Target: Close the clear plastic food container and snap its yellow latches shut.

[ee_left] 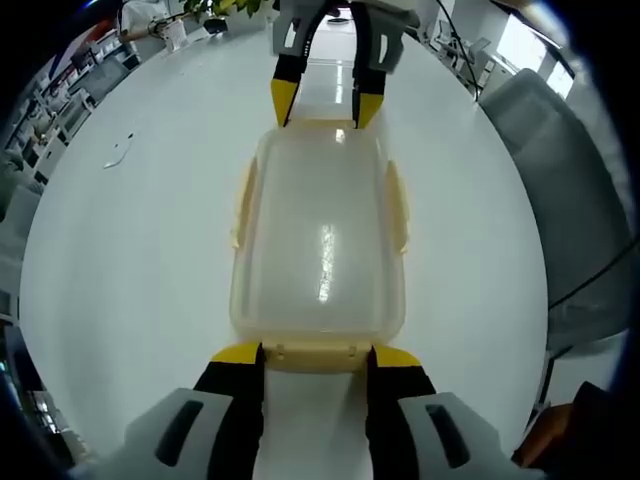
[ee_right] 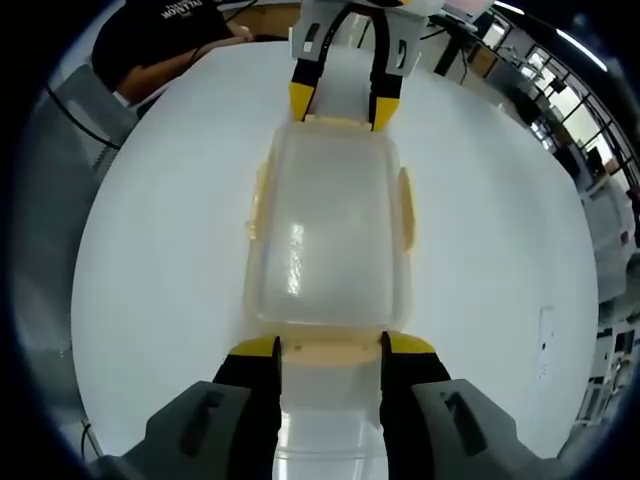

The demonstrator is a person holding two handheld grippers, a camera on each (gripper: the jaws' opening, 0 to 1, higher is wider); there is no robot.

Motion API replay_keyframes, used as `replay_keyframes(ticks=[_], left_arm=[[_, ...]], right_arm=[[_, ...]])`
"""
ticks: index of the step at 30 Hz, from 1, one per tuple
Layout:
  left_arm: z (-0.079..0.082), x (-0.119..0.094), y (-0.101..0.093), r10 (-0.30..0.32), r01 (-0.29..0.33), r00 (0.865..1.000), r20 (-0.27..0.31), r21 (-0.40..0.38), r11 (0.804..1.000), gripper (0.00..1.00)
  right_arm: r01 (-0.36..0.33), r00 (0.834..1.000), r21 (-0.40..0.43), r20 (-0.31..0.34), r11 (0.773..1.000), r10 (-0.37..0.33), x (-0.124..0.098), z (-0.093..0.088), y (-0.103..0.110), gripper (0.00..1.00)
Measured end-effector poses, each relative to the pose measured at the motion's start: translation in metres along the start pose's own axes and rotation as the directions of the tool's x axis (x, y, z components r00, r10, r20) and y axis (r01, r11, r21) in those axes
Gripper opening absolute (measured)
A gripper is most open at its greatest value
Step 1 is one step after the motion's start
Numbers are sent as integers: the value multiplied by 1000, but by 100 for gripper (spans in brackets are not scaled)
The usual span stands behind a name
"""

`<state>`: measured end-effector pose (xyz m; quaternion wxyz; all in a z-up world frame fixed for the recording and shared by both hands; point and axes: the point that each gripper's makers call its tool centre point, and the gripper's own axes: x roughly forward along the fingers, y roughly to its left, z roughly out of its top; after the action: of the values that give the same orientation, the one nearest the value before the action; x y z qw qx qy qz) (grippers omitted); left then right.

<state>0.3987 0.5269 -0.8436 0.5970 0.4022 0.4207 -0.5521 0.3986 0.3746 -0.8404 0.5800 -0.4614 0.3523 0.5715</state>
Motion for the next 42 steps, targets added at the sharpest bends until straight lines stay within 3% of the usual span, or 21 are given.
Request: replay_keyframes(ticks=[10,12,13,19,24,28,32,36,42], left_arm=[[-4,-2,-4,9,-9,1000,17,-31,999,33],[-4,-2,-7,15,-15,1000,-1,-2,1000,33],[-2,-3,-6,25,-25,1000,-6,51,998,33],[-2,-10,-10,28,-27,999,-43,21,999,33],[10,-33,-17,31,-31,999,-18,-6,1000,33],[10,-54,-21,69,-70,997,-42,-36,997,33],[15,-72,-26,91,-94,994,-61,-42,995,33],[30,-83,-31,116,-120,990,-86,-43,992,34],[72,-86,-34,121,-123,991,-61,-32,992,34]], right_arm=[[13,1000,-36,16,999,-12,1,1,0,34],[18,1000,-60,11,998,-18,1,2,2,34],[19,1000,-72,10,997,-18,1,2,2,34],[-7,1000,-57,22,998,9,-1,4,7,34],[-17,999,-76,47,997,21,-17,5,9,34],[19,993,-123,114,992,-5,-42,22,2,34],[29,991,-140,133,990,-11,-57,29,4,34],[51,988,-156,149,986,-28,-77,27,6,34],[79,988,-147,142,986,-58,-102,-5,10,34]])
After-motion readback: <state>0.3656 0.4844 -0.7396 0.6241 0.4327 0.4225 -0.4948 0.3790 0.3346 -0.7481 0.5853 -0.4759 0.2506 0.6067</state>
